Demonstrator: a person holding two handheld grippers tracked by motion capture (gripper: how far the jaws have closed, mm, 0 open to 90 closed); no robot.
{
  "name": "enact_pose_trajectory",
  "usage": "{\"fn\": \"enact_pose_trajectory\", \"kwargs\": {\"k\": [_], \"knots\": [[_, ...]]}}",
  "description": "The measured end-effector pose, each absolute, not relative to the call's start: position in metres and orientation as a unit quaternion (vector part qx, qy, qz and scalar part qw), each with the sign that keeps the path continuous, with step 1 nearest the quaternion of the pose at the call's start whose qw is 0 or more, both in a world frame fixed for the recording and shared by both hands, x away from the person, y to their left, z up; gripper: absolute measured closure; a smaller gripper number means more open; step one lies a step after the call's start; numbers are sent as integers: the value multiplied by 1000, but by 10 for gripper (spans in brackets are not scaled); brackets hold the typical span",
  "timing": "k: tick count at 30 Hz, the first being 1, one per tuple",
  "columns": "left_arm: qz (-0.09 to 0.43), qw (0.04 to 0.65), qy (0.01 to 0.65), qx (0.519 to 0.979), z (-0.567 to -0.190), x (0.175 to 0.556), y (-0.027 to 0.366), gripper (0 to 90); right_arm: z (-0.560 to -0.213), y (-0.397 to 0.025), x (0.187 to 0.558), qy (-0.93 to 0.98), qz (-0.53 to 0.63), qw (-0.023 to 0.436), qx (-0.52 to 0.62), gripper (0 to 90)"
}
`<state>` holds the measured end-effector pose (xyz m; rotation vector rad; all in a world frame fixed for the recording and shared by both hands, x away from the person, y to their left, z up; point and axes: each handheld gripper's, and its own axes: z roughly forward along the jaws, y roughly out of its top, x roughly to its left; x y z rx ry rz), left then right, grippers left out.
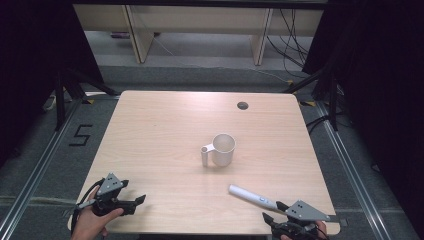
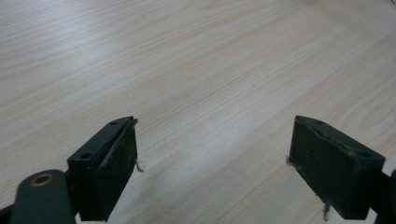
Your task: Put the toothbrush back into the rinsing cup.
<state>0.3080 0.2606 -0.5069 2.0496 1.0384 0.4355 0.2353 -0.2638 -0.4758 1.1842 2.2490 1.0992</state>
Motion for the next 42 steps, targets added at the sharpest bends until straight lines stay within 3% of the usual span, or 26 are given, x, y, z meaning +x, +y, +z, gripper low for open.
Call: {"fn": "enact_pose_trajectory", "kwargs": {"k": [1,2,4,7,14,42], "knots": [[172,391,408,807,-507,308,261,149,-476,-264,235,799,392,182,419,473],[172,391,408,807,-507,308,261,149,-475,-263,234,801,393,184,412,563],[172,392,408,806,-507,308,261,149,-474,-264,234,804,390,196,403,597],[172,391,408,807,-507,308,261,149,-473,-264,231,810,380,196,401,745],[171,392,408,806,-507,308,261,149,-477,-267,231,822,364,199,391,900],[169,390,408,808,-508,309,258,149,-495,-267,254,848,292,191,399,900]]}}
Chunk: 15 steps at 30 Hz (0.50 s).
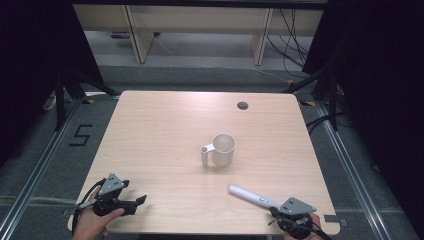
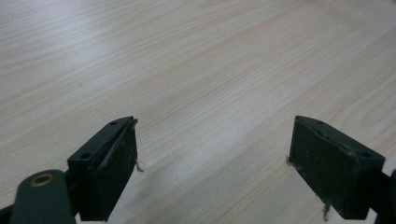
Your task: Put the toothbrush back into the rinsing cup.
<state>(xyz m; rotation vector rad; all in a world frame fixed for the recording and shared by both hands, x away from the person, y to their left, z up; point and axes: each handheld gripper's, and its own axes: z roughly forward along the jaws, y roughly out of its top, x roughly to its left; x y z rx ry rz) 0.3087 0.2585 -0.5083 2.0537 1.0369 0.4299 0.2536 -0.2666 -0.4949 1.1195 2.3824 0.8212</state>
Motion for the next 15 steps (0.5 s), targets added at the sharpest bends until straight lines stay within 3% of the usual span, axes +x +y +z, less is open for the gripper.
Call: {"fn": "enact_pose_trajectory", "kwargs": {"k": [15], "knots": [[172,391,411,805,-510,309,258,149,-497,-272,272,845,278,200,410,900]]}}
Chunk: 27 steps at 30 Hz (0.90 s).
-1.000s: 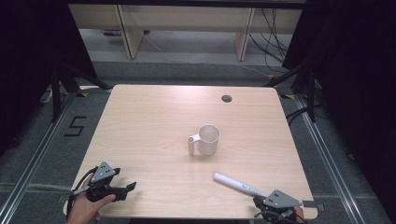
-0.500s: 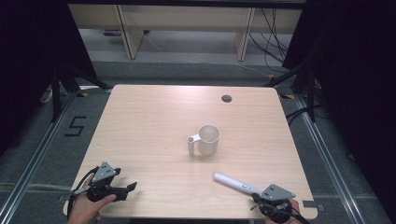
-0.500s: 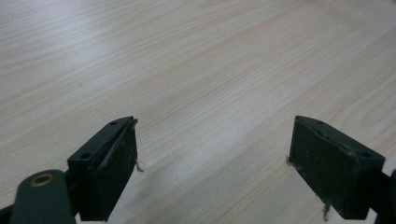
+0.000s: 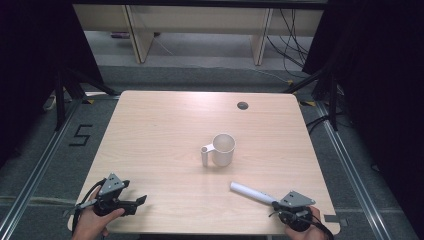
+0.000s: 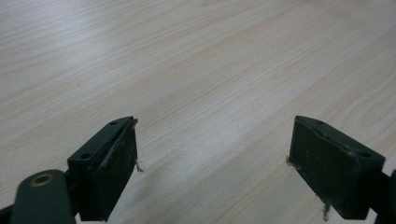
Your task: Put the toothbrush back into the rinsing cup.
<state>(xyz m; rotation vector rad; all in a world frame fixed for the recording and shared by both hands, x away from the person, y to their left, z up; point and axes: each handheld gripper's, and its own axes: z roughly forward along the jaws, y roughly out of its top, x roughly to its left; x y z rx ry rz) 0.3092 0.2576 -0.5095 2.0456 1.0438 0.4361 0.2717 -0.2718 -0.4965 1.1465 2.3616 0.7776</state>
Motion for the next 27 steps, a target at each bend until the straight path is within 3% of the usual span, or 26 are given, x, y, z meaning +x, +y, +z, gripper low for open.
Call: {"fn": "enact_pose_trajectory", "kwargs": {"k": [27], "knots": [[168,404,418,796,-510,308,257,149,-498,-278,315,840,252,228,423,900]]}}
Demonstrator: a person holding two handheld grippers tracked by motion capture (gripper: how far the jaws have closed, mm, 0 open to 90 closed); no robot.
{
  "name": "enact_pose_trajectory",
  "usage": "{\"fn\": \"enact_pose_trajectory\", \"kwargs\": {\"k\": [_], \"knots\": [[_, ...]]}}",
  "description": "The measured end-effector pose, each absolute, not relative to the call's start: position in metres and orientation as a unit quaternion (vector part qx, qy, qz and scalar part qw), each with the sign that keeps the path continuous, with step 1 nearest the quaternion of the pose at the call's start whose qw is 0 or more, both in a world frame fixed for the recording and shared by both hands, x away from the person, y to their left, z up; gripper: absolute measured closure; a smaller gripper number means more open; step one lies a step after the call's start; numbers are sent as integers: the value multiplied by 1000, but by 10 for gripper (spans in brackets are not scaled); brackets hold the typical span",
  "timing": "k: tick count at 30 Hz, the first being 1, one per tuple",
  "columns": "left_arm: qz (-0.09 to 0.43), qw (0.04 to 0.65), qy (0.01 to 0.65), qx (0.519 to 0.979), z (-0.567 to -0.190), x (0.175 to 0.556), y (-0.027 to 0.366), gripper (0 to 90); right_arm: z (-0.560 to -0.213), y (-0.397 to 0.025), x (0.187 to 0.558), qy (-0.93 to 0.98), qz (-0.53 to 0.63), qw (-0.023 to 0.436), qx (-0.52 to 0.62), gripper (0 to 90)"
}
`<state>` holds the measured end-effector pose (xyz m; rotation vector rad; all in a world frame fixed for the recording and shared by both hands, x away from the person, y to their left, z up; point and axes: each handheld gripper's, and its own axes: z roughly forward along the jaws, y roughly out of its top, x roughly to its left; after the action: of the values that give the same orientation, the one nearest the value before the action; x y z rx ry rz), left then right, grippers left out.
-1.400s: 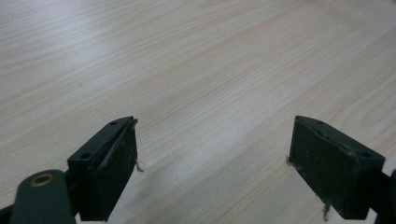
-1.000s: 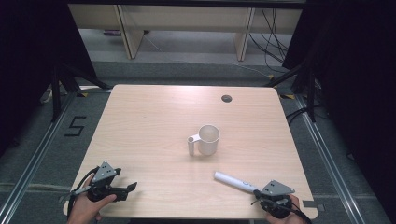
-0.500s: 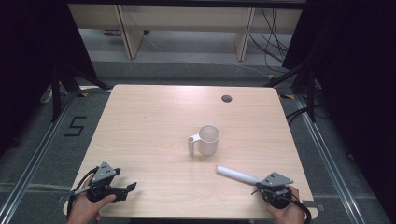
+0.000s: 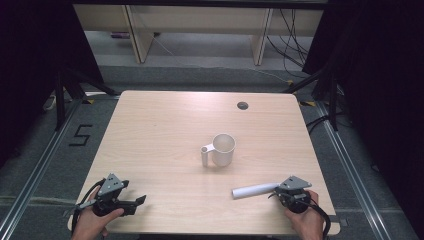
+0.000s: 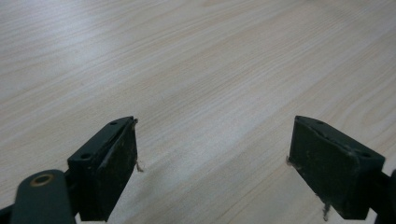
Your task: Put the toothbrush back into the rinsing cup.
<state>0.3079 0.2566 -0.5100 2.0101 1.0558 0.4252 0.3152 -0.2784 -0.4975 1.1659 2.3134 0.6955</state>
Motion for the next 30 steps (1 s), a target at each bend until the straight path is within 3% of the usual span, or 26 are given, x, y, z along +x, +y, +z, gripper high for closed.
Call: {"fn": "enact_pose_trajectory", "kwargs": {"k": [30], "knots": [[172,392,409,806,-508,308,260,149,-498,-245,354,858,235,241,388,899]]}}
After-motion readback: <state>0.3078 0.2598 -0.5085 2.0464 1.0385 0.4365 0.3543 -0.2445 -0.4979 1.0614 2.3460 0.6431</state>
